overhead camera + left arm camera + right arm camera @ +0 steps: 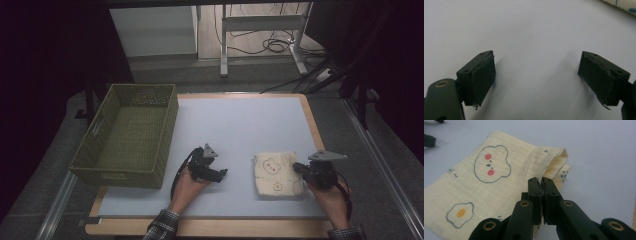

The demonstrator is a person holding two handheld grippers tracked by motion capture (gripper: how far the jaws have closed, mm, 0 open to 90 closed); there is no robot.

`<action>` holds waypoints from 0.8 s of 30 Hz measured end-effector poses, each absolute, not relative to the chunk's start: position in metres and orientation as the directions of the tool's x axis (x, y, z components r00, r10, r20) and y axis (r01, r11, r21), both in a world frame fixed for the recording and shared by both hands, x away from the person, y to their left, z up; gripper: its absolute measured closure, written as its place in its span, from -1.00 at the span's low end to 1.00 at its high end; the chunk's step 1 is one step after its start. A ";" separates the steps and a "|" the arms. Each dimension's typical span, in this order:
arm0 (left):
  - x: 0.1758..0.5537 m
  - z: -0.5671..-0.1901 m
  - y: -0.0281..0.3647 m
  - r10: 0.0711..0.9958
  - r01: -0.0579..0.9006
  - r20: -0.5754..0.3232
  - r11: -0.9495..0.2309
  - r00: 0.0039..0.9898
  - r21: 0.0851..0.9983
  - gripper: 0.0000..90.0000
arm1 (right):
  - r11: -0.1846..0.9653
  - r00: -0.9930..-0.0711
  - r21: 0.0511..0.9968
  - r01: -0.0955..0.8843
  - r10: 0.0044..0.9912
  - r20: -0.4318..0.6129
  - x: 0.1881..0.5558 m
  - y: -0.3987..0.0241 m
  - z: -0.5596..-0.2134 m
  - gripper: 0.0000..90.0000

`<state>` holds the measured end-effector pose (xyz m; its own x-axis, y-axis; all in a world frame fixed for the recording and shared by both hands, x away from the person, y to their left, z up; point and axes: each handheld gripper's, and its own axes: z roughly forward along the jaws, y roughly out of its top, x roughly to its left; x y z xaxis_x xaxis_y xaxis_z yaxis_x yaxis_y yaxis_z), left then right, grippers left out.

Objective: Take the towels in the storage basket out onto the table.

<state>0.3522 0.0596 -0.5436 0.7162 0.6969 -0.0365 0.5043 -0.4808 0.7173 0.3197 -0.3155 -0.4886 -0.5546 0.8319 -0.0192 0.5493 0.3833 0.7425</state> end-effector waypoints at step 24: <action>0.386 -0.498 -0.038 0.575 0.407 -0.069 -0.485 0.816 0.774 -0.24 | 0.353 -0.562 0.761 0.545 0.827 0.019 0.272 -0.337 -0.484 0.17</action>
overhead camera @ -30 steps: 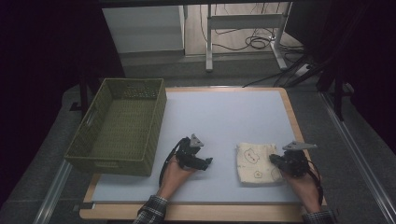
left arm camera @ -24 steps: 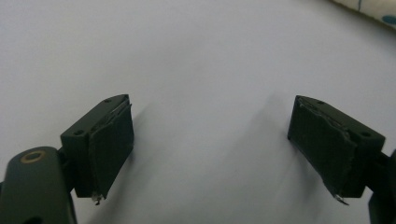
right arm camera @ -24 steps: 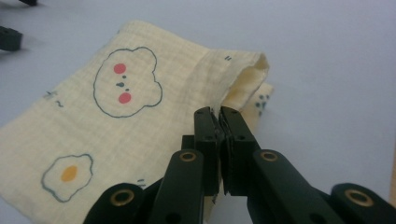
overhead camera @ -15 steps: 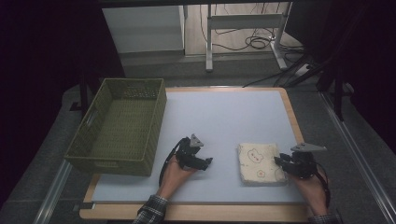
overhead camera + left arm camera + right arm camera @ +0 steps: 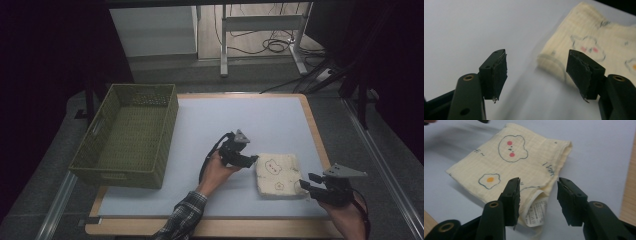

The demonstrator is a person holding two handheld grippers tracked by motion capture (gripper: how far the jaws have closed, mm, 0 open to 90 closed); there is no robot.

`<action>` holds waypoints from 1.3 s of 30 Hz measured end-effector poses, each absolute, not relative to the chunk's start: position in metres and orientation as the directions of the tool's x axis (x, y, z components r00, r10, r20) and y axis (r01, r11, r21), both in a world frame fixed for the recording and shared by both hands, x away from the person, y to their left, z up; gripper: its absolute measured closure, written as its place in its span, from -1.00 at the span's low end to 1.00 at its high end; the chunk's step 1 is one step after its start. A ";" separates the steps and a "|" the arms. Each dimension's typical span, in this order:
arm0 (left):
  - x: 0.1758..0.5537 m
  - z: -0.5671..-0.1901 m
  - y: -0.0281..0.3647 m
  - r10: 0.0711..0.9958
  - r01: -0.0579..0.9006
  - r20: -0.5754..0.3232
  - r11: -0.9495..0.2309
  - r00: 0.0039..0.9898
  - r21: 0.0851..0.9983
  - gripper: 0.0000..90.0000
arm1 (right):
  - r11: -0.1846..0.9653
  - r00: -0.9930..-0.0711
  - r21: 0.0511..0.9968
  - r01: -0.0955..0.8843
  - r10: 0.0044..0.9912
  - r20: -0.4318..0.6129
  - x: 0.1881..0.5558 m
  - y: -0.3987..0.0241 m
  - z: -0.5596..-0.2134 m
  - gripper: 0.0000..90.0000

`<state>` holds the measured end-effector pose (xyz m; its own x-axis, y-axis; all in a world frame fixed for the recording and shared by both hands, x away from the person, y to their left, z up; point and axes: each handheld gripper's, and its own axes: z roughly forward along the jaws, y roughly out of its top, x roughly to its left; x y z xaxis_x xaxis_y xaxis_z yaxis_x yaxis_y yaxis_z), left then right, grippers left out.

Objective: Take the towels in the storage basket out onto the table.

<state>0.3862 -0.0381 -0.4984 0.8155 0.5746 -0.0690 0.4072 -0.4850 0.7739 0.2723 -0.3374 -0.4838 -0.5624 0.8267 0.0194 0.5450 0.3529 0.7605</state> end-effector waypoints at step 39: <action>0.388 -0.502 -0.034 0.528 0.400 -0.102 -0.488 0.843 0.776 0.84 | 0.278 -0.570 0.740 0.612 0.804 0.169 0.282 -0.327 -0.504 0.87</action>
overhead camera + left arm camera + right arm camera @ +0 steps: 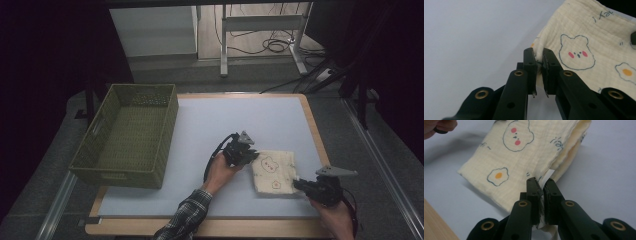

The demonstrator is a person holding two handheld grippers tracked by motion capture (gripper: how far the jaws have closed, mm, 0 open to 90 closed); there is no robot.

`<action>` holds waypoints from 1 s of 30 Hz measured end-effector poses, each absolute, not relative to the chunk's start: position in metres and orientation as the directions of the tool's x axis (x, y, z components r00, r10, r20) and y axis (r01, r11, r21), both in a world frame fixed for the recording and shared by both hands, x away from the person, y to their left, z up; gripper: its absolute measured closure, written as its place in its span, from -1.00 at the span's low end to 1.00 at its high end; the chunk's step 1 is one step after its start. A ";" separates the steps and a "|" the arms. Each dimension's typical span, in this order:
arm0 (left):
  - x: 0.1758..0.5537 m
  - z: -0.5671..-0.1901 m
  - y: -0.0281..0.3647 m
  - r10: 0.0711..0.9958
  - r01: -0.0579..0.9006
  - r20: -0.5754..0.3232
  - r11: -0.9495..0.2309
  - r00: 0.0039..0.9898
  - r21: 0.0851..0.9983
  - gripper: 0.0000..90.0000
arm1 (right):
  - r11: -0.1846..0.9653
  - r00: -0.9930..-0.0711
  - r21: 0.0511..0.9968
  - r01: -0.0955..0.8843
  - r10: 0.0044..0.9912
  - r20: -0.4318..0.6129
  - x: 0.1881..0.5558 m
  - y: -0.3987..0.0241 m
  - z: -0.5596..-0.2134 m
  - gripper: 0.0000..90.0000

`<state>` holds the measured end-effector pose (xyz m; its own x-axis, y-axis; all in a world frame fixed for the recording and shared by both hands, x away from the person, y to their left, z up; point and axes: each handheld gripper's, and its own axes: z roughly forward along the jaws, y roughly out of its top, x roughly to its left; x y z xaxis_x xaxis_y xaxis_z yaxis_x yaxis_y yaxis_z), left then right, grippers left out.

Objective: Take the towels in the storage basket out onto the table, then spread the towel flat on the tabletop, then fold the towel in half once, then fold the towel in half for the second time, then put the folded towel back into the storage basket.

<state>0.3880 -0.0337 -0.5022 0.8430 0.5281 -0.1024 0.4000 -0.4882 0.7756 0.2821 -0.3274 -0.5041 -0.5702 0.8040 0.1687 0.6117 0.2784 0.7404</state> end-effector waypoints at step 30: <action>0.386 -0.458 0.046 0.630 0.423 -0.051 -0.457 0.775 0.782 0.82 | 0.362 -0.698 0.782 0.507 0.704 0.127 0.310 -0.250 -0.472 0.86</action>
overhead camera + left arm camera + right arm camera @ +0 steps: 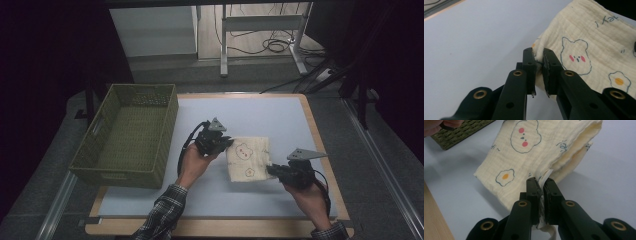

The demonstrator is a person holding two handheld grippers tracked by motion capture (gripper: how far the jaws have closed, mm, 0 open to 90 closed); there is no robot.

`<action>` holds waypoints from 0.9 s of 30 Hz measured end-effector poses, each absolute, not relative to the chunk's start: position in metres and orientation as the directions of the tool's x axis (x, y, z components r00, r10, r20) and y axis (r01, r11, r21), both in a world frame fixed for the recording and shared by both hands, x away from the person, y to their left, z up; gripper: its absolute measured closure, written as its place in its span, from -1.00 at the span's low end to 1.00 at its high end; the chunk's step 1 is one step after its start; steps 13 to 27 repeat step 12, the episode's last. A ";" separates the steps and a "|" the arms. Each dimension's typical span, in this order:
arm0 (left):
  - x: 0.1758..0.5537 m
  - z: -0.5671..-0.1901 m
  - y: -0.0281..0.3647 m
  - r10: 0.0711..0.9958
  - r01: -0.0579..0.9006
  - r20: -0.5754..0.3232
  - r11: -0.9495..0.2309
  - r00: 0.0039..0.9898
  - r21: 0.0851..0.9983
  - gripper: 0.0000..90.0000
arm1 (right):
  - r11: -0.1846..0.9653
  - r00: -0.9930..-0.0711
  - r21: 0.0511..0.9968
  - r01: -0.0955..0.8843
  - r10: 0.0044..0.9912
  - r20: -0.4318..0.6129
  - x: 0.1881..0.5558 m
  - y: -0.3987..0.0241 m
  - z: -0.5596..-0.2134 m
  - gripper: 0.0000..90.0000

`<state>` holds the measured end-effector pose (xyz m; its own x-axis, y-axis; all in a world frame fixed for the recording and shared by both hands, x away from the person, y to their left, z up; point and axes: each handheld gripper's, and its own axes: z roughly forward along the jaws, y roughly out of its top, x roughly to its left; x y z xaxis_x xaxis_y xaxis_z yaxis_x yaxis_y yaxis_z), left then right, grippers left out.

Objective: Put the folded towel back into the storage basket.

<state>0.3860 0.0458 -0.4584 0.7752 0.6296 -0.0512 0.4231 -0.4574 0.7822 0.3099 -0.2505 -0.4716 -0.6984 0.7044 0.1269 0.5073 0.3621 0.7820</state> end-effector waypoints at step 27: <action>0.389 -0.444 0.069 0.669 0.433 -0.011 -0.468 0.743 0.770 0.80 | 0.376 -0.724 0.794 0.478 0.681 0.114 0.323 -0.224 -0.462 0.86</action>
